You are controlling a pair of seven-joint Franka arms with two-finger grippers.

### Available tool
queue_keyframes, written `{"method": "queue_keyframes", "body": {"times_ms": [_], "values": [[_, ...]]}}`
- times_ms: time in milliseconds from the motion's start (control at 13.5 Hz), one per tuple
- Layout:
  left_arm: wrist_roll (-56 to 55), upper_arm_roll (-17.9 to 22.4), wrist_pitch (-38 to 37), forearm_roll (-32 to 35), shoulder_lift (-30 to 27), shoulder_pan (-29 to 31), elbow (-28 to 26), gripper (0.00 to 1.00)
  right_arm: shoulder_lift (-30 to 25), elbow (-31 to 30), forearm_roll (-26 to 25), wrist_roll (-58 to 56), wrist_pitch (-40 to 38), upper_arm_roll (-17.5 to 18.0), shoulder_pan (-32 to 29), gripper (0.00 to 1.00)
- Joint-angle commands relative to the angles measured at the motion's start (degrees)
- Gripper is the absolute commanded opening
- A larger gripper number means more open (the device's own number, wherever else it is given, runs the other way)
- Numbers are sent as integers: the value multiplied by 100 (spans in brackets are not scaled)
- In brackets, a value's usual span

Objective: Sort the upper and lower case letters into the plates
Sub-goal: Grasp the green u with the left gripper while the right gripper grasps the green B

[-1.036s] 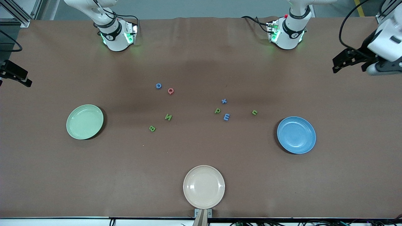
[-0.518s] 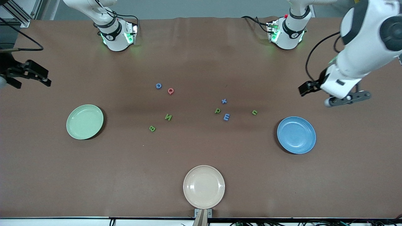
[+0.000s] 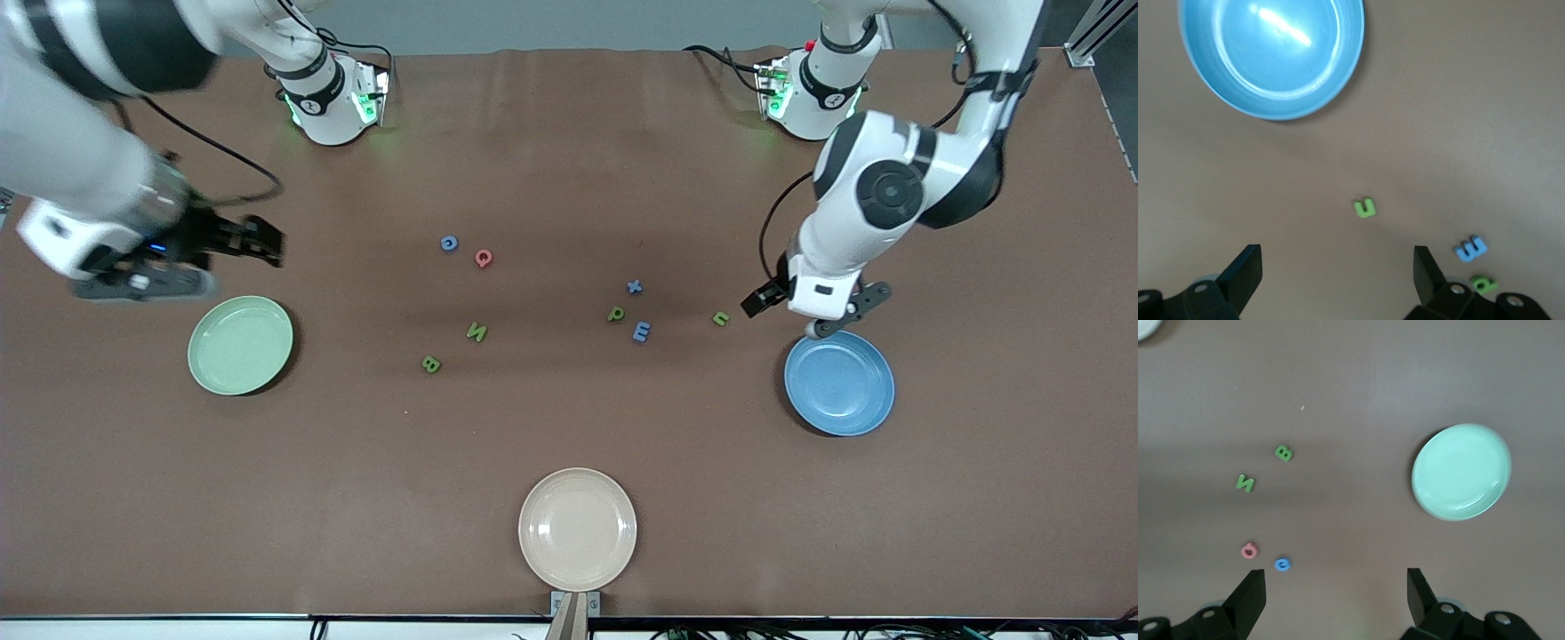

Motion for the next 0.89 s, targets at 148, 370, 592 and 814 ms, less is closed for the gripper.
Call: {"method": "queue_keyframes", "body": {"times_ms": [148,370,592,814], "values": [[-765,-43,1442,13,515,-148,-680,92,247,-1590,-11,2023,2034,-41,873,100],[-1466,-43,1759,565,972,-228,-646,83,597,-2813,313,2587,4152,-41,1005,100],[-1908,-43,1840,1111,1316,-246,-558,81,1186,-2895,455,3412,4658,-41,1164,100],[-1926,-43,1953,1121,1554,-246,-461,76,1678,-2799,935,3547,5097,-41,1138,99]]}}
